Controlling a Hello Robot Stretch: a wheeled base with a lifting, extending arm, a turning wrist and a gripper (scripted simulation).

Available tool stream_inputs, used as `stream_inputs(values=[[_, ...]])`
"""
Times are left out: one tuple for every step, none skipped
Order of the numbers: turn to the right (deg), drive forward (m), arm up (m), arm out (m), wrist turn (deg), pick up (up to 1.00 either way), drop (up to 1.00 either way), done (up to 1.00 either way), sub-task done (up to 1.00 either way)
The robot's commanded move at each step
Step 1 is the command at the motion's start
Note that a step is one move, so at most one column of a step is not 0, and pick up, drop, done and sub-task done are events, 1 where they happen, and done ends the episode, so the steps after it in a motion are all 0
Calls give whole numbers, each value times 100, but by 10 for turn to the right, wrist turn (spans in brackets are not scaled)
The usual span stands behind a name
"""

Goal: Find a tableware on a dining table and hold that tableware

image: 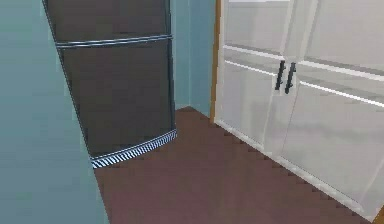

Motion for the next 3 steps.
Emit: stream_inputs(values=[[0,0,0,0,450,0,0,0,0],[0,0,0,0,300,0,0,0,0],[0,0,-26,0,0,0,0,0,0]])
